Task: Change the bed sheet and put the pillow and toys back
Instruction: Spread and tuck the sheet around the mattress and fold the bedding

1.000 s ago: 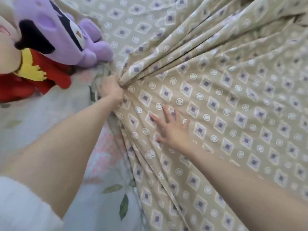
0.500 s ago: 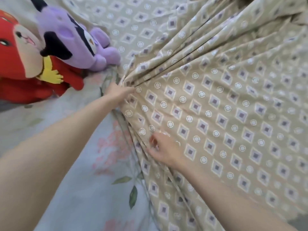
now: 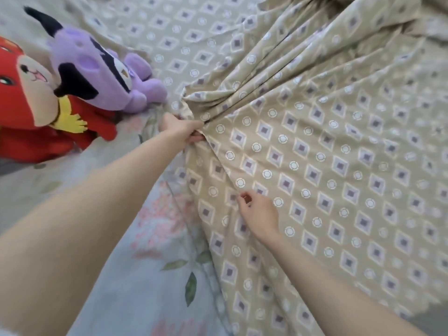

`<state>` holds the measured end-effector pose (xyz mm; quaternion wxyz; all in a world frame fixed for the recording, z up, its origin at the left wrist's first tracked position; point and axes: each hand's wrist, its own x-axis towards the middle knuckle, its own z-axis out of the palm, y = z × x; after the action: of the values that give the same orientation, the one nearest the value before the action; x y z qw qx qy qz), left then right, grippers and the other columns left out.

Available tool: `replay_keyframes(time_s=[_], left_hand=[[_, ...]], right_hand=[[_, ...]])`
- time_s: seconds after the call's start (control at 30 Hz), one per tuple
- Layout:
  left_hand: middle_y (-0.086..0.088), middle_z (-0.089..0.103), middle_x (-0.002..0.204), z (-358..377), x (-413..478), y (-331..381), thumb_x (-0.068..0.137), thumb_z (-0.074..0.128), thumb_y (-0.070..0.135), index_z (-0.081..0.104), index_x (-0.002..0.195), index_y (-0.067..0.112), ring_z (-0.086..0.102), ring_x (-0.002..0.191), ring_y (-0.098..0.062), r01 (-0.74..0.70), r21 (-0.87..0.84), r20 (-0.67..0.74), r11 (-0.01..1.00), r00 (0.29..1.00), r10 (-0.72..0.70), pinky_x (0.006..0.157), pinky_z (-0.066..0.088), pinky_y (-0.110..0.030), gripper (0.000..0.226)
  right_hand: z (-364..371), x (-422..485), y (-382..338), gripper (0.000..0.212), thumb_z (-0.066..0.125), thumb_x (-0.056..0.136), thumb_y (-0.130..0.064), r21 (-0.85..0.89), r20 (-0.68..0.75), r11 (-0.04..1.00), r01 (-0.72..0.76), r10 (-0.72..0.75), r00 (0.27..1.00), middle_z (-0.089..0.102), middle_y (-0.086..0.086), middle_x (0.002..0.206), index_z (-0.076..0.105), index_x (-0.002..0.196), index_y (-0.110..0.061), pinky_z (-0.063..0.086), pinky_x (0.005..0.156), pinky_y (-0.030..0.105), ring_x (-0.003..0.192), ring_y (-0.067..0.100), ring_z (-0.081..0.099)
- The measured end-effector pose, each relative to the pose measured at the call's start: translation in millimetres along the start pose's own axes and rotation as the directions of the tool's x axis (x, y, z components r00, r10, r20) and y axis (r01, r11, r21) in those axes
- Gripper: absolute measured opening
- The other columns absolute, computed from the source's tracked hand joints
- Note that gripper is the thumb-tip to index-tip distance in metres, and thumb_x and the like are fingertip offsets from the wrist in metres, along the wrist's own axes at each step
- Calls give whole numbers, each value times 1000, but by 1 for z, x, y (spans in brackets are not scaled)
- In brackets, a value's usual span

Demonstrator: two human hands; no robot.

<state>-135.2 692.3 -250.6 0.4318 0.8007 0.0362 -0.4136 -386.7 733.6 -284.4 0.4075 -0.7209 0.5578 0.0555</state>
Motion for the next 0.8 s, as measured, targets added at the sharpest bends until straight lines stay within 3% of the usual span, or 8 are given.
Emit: replay_keyframes(time_s=[0.07,0.17,0.27,0.37,0.53,0.67,0.73,0.8], left_hand=[[-19,61,110,17,5,-6,73,77,2,46,103,5,67,64,-22,-37,19,-25,999,999,37,48,57,-27,43],[-13,61,113,33,16,-21,79,72,13,38,119,11,68,78,-18,-87,180,-14,980,996,91,73,57,-28,53],[-1,65,107,36,25,-35,85,61,6,36,112,14,64,70,-2,-130,249,70,960,991,116,74,52,-18,38],[7,66,103,33,32,-54,84,55,-4,35,124,9,60,105,-12,-183,240,156,953,977,148,95,46,-30,46],[1,65,111,28,26,-59,87,51,-5,28,135,3,57,113,-15,-234,178,178,956,963,203,94,46,-29,54],[-2,60,112,34,-7,-75,90,49,1,21,144,11,57,104,-13,-375,267,104,887,927,361,96,42,-26,62],[-1,57,111,29,-27,-94,88,46,1,33,138,15,56,100,-14,-443,336,95,831,894,439,93,44,-29,54],[-2,55,113,20,-48,-117,87,45,-2,49,124,13,56,101,-18,-545,465,197,698,832,519,91,47,-36,40]], right_hand=[[-4,11,6,14,56,90,-32,8,21,998,-55,55,998,69,-9,83,67,83,-28,45,66,28,84,18,62],[-5,25,11,12,60,86,-31,28,79,991,-130,127,989,67,-10,78,70,79,-29,47,68,27,86,18,63],[-3,35,10,12,61,84,-26,-3,94,993,-116,116,989,68,-6,80,73,82,-25,49,70,27,87,19,63],[3,41,14,6,67,79,-22,103,106,981,-166,155,982,71,2,79,73,77,-20,55,75,33,83,24,67],[12,32,19,5,67,79,-19,278,41,947,-162,157,987,70,2,63,67,76,-15,55,75,41,69,20,68],[14,5,28,13,62,84,-19,467,5,871,-151,168,986,69,6,73,50,79,-18,55,72,47,72,26,68],[11,-10,37,13,63,84,-22,435,22,891,-125,129,991,68,4,75,52,77,-20,55,72,44,71,23,67],[7,-25,47,6,63,83,-23,373,115,921,-113,75,991,70,2,75,59,80,-22,56,73,38,72,18,68]])
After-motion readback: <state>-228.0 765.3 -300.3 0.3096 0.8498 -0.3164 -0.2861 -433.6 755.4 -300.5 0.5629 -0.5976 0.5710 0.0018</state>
